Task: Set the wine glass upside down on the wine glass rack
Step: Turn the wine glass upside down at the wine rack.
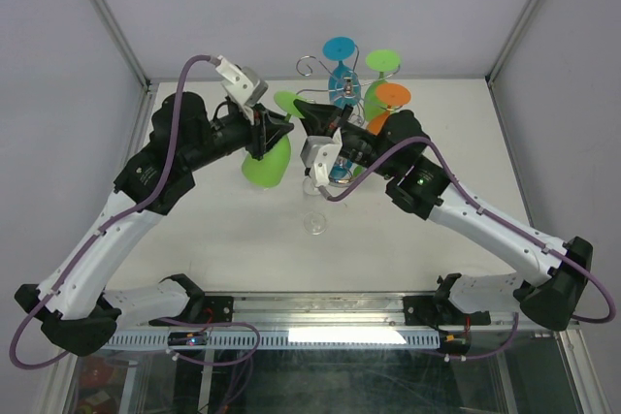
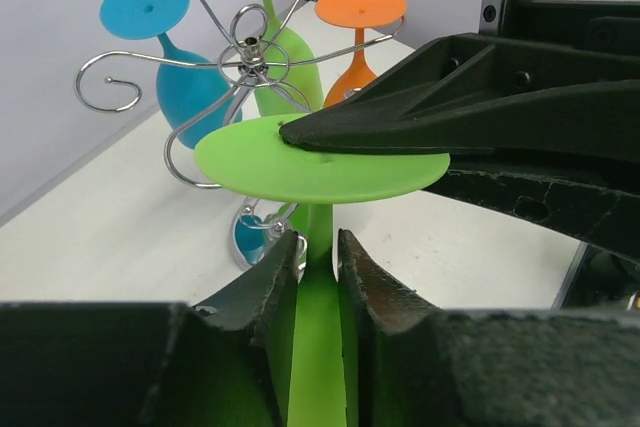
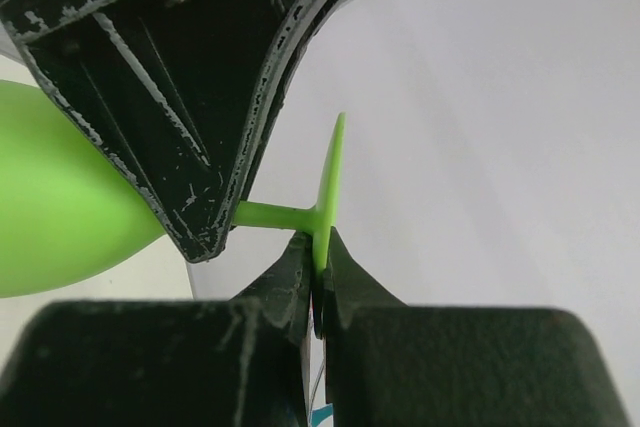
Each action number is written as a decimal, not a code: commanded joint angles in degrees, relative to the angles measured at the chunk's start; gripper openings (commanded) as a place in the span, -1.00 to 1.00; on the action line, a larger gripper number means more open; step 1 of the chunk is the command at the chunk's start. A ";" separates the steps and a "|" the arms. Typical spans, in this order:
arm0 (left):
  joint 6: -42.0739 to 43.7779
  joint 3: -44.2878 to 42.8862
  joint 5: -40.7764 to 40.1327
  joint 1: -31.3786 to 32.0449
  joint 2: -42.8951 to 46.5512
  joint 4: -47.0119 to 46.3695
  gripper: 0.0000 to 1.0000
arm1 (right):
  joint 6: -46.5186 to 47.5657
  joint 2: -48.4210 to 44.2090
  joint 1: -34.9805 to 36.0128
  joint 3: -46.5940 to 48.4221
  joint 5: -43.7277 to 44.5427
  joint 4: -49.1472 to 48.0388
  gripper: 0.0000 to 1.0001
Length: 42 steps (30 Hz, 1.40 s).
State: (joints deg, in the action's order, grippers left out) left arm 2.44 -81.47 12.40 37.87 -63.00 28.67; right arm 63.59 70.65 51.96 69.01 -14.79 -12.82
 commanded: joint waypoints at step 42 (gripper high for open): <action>-1.82 6.06 -7.85 -0.23 3.33 -9.69 -1.00 | -16.98 -3.16 0.22 1.62 4.06 -2.02 -0.35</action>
State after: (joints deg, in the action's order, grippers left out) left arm 0.78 -75.68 9.74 38.15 -60.80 22.61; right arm 51.70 70.50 51.90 70.13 -12.58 -9.23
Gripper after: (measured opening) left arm 0.060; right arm 0.248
